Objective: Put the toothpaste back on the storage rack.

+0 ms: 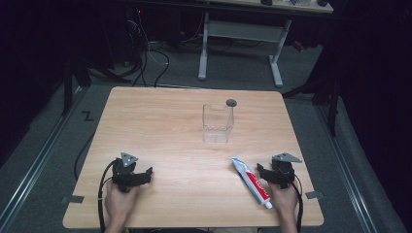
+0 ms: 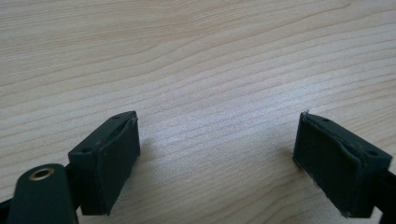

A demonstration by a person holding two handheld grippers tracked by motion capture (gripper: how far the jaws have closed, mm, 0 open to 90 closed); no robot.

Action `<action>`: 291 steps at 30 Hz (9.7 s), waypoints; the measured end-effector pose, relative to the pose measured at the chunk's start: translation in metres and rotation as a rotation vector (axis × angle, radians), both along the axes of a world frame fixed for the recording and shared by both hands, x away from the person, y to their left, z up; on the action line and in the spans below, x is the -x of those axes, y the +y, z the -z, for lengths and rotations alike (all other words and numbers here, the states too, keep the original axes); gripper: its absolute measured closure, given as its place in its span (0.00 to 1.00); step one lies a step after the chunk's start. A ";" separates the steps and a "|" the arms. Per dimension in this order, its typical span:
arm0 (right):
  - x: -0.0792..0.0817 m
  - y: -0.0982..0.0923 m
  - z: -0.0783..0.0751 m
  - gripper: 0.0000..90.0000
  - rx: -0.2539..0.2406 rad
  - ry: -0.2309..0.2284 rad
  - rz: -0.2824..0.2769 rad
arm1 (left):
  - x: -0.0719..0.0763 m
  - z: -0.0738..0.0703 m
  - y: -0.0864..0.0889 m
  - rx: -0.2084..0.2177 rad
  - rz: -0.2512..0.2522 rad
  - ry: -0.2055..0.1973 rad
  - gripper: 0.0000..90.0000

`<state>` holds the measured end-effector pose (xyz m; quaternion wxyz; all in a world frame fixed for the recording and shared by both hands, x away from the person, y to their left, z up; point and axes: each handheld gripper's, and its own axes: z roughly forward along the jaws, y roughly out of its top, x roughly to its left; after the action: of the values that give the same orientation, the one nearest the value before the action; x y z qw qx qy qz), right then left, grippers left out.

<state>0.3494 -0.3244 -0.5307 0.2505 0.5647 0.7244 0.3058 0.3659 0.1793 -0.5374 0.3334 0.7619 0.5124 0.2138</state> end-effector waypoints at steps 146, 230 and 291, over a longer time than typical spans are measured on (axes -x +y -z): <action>-0.012 0.083 -0.032 0.79 0.146 0.313 -0.327 | 0.000 0.000 -0.008 -0.003 -0.033 0.000 0.17; -0.032 0.075 -0.110 0.79 -0.096 0.007 -0.355 | 0.000 0.000 -0.008 -0.002 -0.027 -0.002 0.17; -0.086 0.093 -0.168 0.79 -0.181 -0.134 -0.364 | 0.000 0.000 -0.008 0.001 -0.025 -0.002 0.17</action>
<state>0.4359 -0.2316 -0.3622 0.1873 0.4233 0.7657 0.4465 0.3661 0.1711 -0.5373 0.3316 0.7550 0.5217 0.2188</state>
